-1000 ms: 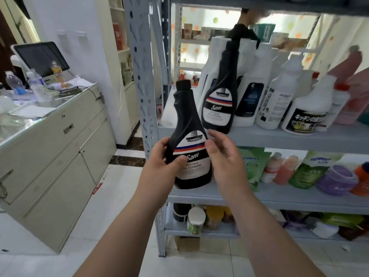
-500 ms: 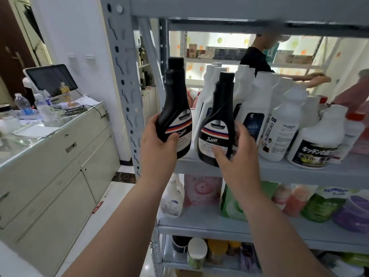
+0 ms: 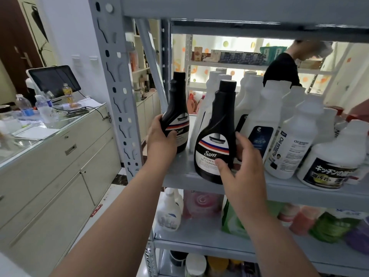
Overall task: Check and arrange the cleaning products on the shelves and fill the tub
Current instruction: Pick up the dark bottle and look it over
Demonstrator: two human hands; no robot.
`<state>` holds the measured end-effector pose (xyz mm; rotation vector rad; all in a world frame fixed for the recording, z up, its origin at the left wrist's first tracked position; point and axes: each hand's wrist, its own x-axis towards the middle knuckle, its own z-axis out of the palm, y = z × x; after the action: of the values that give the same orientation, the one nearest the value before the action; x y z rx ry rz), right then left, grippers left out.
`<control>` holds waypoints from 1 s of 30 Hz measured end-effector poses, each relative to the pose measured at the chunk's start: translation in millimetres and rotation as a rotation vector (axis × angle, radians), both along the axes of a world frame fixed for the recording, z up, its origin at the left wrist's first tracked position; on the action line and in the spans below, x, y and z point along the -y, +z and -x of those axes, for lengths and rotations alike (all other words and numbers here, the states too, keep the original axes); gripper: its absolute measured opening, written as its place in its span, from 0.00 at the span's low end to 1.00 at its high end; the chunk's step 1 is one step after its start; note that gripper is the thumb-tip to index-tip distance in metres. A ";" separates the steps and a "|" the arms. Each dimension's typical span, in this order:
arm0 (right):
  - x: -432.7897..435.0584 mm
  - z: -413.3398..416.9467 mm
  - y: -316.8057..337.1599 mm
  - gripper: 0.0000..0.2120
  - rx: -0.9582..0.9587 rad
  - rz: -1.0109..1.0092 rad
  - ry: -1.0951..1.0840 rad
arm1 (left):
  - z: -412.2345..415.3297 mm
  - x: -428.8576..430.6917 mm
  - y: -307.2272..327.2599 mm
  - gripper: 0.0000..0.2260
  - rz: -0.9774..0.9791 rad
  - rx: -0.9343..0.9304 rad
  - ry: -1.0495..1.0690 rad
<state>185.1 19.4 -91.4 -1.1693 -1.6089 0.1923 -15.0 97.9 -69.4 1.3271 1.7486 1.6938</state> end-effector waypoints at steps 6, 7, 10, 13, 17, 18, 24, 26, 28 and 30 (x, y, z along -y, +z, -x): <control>-5.7 1.3 -3.5 0.31 -0.010 -0.002 0.026 | -3.1 -35.0 7.0 0.24 0.066 -0.053 -0.026; -6.2 1.5 -4.0 0.31 -0.012 0.001 0.031 | -2.3 -41.0 7.3 0.23 0.067 -0.053 -0.028; -7.0 1.9 -5.1 0.32 -0.014 0.013 0.035 | -1.7 -57.2 9.2 0.23 0.108 -0.067 -0.018; -7.8 2.7 -6.6 0.32 -0.019 0.007 0.037 | -1.9 -64.1 12.4 0.23 0.127 -0.063 -0.036; -8.4 6.2 -7.2 0.31 -0.038 0.017 0.042 | -1.2 -60.0 10.7 0.22 0.176 -0.079 -0.030; -8.7 6.9 -7.9 0.31 -0.044 0.024 0.045 | -1.1 -55.9 9.7 0.24 0.214 -0.088 -0.015; -8.4 21.7 -5.7 0.32 -0.038 0.032 0.016 | -8.8 33.8 -15.3 0.26 0.279 -0.318 -0.214; -9.2 30.7 -2.5 0.32 -0.022 0.043 0.014 | -5.3 52.0 -21.2 0.25 0.169 -0.256 -0.319; -11.3 40.1 0.0 0.32 -0.025 0.052 0.034 | 0.6 56.7 -19.6 0.25 0.085 -0.162 -0.407; -13.6 49.0 1.4 0.31 -0.018 0.043 0.043 | 6.0 59.7 -15.4 0.28 0.047 -0.135 -0.454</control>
<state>136.1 33.1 -90.0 -1.1633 -1.6218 0.2663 -21.0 38.2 -84.8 1.6939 1.4001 1.3290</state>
